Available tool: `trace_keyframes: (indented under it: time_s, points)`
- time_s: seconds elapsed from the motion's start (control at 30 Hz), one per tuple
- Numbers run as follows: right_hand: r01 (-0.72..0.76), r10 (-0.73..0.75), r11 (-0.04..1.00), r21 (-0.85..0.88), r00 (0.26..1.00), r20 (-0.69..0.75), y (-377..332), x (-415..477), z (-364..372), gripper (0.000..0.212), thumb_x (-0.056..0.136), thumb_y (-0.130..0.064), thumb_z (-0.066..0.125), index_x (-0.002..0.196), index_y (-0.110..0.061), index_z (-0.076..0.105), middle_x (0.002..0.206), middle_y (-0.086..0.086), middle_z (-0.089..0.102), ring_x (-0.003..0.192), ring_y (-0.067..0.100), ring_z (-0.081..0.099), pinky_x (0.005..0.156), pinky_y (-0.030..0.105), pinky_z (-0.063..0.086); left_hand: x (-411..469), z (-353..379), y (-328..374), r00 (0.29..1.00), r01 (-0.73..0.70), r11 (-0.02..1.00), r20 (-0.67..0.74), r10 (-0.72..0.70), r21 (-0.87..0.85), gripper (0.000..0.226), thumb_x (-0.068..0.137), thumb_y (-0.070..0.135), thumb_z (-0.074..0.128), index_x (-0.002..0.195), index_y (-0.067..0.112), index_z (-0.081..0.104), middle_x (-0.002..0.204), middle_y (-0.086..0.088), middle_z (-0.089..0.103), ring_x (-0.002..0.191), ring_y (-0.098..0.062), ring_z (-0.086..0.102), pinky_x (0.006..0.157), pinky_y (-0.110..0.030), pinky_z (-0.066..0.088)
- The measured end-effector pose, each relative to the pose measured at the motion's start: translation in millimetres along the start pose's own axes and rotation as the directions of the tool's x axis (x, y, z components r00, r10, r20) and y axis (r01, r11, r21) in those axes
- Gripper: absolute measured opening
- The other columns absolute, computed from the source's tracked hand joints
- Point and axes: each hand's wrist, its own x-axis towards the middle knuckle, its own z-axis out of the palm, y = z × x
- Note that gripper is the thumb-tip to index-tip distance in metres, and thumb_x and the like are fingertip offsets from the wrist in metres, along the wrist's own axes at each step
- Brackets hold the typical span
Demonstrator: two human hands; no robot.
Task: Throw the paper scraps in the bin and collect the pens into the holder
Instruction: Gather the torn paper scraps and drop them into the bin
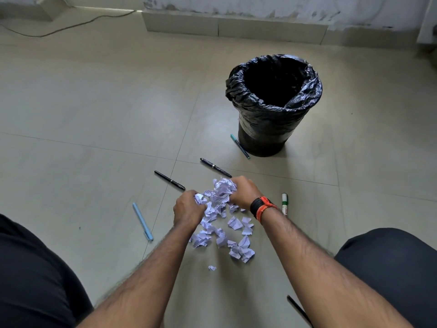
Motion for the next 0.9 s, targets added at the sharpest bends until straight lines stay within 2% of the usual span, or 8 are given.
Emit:
trace_keyframes:
  time_s: [0.17,0.3,0.43,0.57,0.63,0.7,0.8,0.9]
  points:
    - [0.082,-0.064,0.988,0.127,0.988,-0.138,-11.8,8.4,-37.7,0.015,0.065,-0.009,0.064,0.056,-0.012,0.052,0.058,0.007,0.06,0.058,0.019,0.052,0.056,0.037,0.051,7.1,-12.2,47.2,0.989,-0.142,0.986,-0.044,0.139,-0.082,0.016,0.079,0.024,0.07,0.092,0.016,0.068,0.088,-0.003,0.069,0.086,-0.026,0.064,0.066,-0.026,0.038]
    - [0.156,-0.085,0.95,0.27,0.962,-0.258,-30.4,15.1,-105.3,0.013,0.059,-0.02,0.064,0.061,-0.007,0.062,0.056,0.007,0.064,0.052,0.013,0.052,0.052,0.03,0.047,21.1,-42.2,108.2,0.965,-0.261,0.952,-0.049,0.256,-0.161,0.028,0.075,0.027,0.075,0.101,0.02,0.069,0.095,-0.003,0.072,0.088,-0.024,0.064,0.07,-0.026,0.043]
    - [0.205,-0.093,0.93,0.305,0.934,-0.345,-52.2,18.0,-182.7,0.021,0.078,-0.008,0.065,0.058,-0.013,0.061,0.055,0.009,0.064,0.044,0.019,0.056,0.042,0.022,0.041,33.6,-76.3,171.9,0.917,-0.399,0.892,-0.109,0.384,-0.213,0.028,0.073,0.028,0.077,0.097,0.015,0.07,0.089,-0.007,0.072,0.083,-0.025,0.065,0.073,-0.032,0.051]
    - [0.089,0.096,0.905,0.416,0.91,-0.402,-59.1,40.7,-239.7,0.027,0.076,0.01,0.065,0.06,-0.01,0.055,0.047,0.003,0.058,0.038,0.015,0.053,0.038,0.019,0.041,61.5,-98.6,236.9,0.891,-0.44,0.823,-0.059,0.451,-0.359,0.03,0.065,0.026,0.08,0.089,0.011,0.07,0.076,-0.01,0.069,0.067,-0.023,0.062,0.064,-0.033,0.05]
    - [0.047,0.219,0.806,0.589,0.903,-0.371,-57.6,56.1,-251.9,0.022,0.073,0.011,0.071,0.081,-0.006,0.058,0.075,0.01,0.064,0.057,0.017,0.062,0.041,0.021,0.049,72.9,-103.7,264.6,0.906,-0.361,0.779,0.005,0.423,-0.512,0.023,0.071,0.017,0.08,0.086,0.009,0.065,0.073,-0.007,0.063,0.062,-0.02,0.059,0.063,-0.033,0.054]
    - [0.018,0.293,0.721,0.692,0.898,-0.329,-59.2,66.4,-257.0,0.036,0.074,0.002,0.077,0.104,-0.006,0.059,0.109,0.012,0.058,0.089,0.024,0.064,0.048,0.031,0.057,78.3,-106.2,287.4,0.917,-0.222,0.723,0.112,0.383,-0.655,0.02,0.081,0.014,0.075,0.088,0.011,0.057,0.081,-0.004,0.056,0.065,-0.013,0.056,0.065,-0.03,0.056]
    - [-0.002,0.339,0.695,0.719,0.882,-0.326,-70.8,64.5,-255.0,0.03,0.081,-0.007,0.073,0.101,-0.013,0.052,0.117,0.005,0.047,0.1,0.02,0.055,0.061,0.033,0.059,86.1,-104.2,303.3,0.897,-0.141,0.738,0.23,0.377,-0.66,0.049,0.08,0.025,0.075,0.121,0.008,0.054,0.115,-0.005,0.056,0.093,-0.015,0.059,0.062,-0.028,0.056]
    - [0.012,0.372,0.676,0.737,0.858,-0.355,-73.0,69.9,-249.9,0.035,0.082,-0.008,0.072,0.107,-0.011,0.048,0.116,0.007,0.043,0.099,0.022,0.051,0.069,0.036,0.061,86.3,-102.7,304.5,0.862,-0.168,0.747,0.272,0.427,-0.643,0.061,0.077,0.036,0.075,0.127,0.009,0.053,0.124,-0.002,0.059,0.111,-0.02,0.057,0.078,-0.038,0.055]
